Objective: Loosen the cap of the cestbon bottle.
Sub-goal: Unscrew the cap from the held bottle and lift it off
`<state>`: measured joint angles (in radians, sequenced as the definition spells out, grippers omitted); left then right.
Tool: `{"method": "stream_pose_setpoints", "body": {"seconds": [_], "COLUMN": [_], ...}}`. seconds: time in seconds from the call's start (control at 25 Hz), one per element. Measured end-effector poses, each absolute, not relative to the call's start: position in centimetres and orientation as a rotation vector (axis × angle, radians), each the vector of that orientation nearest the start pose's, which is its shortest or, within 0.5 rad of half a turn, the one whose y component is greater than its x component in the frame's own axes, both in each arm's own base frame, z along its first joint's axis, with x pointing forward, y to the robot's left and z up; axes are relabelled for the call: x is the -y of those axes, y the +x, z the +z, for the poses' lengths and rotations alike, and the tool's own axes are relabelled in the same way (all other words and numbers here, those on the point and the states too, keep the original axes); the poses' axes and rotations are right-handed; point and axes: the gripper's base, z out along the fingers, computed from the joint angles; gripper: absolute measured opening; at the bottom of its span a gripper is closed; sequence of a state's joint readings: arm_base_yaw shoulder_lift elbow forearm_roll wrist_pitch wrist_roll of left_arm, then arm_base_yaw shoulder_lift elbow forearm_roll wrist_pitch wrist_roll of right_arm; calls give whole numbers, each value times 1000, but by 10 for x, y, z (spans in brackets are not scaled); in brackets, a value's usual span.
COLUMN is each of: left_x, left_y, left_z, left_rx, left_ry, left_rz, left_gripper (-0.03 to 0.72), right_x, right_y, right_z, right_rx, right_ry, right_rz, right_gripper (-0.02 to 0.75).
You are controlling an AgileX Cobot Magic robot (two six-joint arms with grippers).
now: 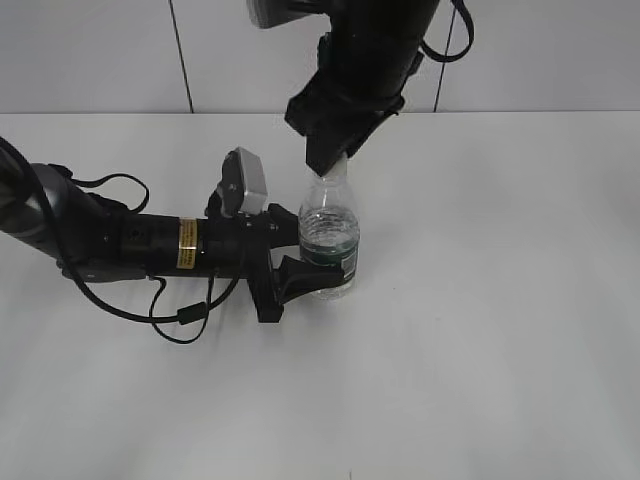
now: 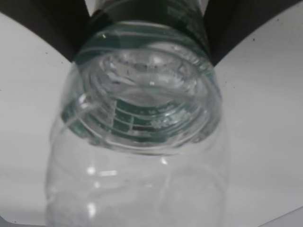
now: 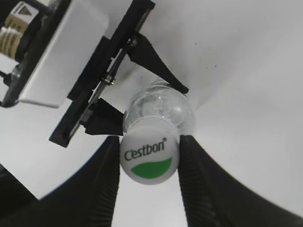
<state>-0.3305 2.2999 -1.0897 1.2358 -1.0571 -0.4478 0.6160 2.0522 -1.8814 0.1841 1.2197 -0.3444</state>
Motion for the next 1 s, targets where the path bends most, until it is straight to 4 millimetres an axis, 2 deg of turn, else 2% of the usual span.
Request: {"method": "stream_pose_setpoints", "body": {"seconds": [0.24, 0.48, 0.88, 1.0], "left_x": [197, 197, 197, 197], "left_y": [343, 343, 343, 343], "left_z": [62, 62, 62, 62], "left_rx": [-1549, -1549, -1549, -1549], "left_ry": [1278, 1278, 1278, 1278], "left_rz": [-920, -920, -920, -920], "left_gripper": [417, 417, 417, 417], "right_x": [-267, -267, -267, -267], "right_y": [351, 350, 350, 350], "right_z": [270, 271, 272, 272], "right_rx": [-2295, -2052, -1997, -1995], "right_ry": [-1700, -1962, -2011, -2013], "right_rz": [245, 192, 180, 175], "right_gripper": [293, 293, 293, 345]}}
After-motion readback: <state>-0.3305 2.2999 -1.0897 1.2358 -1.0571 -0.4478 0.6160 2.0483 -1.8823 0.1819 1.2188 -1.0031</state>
